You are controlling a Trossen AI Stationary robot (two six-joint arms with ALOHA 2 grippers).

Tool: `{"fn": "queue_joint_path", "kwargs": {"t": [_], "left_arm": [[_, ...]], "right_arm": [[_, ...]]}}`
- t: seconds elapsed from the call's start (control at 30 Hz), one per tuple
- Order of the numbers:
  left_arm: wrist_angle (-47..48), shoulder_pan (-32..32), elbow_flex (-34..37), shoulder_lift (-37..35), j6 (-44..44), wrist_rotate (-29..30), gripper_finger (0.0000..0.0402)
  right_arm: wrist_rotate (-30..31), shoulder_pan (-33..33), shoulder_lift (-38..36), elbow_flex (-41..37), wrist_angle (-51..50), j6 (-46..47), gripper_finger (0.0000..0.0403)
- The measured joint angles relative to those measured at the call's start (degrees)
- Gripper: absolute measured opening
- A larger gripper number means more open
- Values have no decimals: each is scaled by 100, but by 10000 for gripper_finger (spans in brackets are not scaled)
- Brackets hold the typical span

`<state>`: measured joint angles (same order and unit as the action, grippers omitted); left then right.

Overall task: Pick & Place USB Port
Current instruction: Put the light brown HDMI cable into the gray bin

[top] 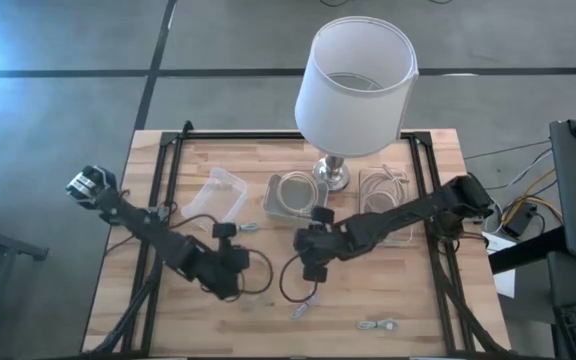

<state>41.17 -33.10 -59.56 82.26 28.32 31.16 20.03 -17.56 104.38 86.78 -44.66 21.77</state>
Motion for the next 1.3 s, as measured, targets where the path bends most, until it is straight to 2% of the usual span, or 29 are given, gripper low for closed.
{"fn": "queue_joint_path", "kwargs": {"t": [0.27,0.4,0.63,0.87,1.0,1.3], "left_arm": [[19,873,-642,0,-876,1126,23],[-153,1446,-810,0,-1416,1157,24],[-1021,2305,-880,0,-2447,1194,24],[-1482,2877,-1019,-4,-3014,1179,24],[-1784,3205,-953,66,-3152,964,24],[-2258,3591,-855,788,-3692,906,24]], "right_arm": [[5,-157,-9,-116,-465,619,133],[-1,-173,-13,-347,-467,861,134],[-41,-283,-19,-763,-549,1469,134],[-45,-604,-108,-963,-569,2072,133],[-41,-819,-168,-975,-550,2162,127],[156,-960,-168,-944,-408,2158,125]]}}
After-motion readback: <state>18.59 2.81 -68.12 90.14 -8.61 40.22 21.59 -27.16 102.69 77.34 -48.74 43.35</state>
